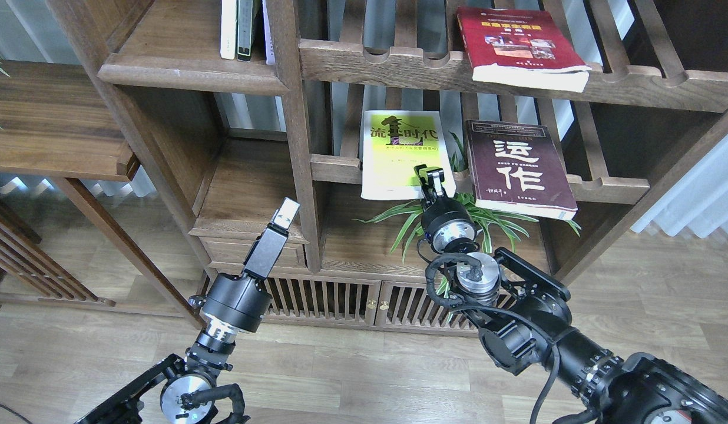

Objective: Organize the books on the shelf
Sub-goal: 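Push the right gripper against the yellow-green book, tipping it outward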

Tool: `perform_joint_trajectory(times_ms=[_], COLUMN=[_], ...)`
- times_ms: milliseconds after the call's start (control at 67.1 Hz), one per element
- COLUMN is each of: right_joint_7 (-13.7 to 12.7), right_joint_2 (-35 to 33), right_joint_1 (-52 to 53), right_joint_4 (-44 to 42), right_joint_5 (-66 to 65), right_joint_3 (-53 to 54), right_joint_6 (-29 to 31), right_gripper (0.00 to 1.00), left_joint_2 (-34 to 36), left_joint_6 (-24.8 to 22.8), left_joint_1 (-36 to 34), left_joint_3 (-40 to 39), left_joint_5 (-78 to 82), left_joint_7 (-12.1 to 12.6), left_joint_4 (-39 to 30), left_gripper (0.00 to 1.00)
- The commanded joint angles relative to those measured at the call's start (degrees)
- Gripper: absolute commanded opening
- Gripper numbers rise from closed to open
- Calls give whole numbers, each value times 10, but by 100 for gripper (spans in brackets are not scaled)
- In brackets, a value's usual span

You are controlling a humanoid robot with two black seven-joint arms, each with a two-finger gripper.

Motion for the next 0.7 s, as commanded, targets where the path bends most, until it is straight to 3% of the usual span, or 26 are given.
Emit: perform_joint_trajectory(times_ms=[0, 74, 328, 521, 685], right_joint_7=[-2, -8, -65, -74, -74], right_joint_2=[0, 0, 0, 0, 0], right_joint_1=[0, 0, -31, -37, -42], right_joint_4=[5, 8, 95, 98, 101], right_joint_5=[0, 1, -2, -21, -23], right_joint_3=[0, 2, 12, 11, 12], right_joint_6=[24, 31, 53, 123, 145], right_gripper=[5, 5, 6, 6, 7], left_joint_2=[1, 1, 5, 11, 15], left_joint_6=[0, 0, 0, 0, 0], left_joint_1=[7, 11, 4, -1, -1], left_joint_3=[-1, -2, -19, -40, -43], left_joint_5=[0, 0, -1, -1, -1], left_joint_7=[0, 0, 0, 0, 0], left_joint_4=[1, 1, -2, -2, -4], left_gripper=[100, 100, 100, 100, 100])
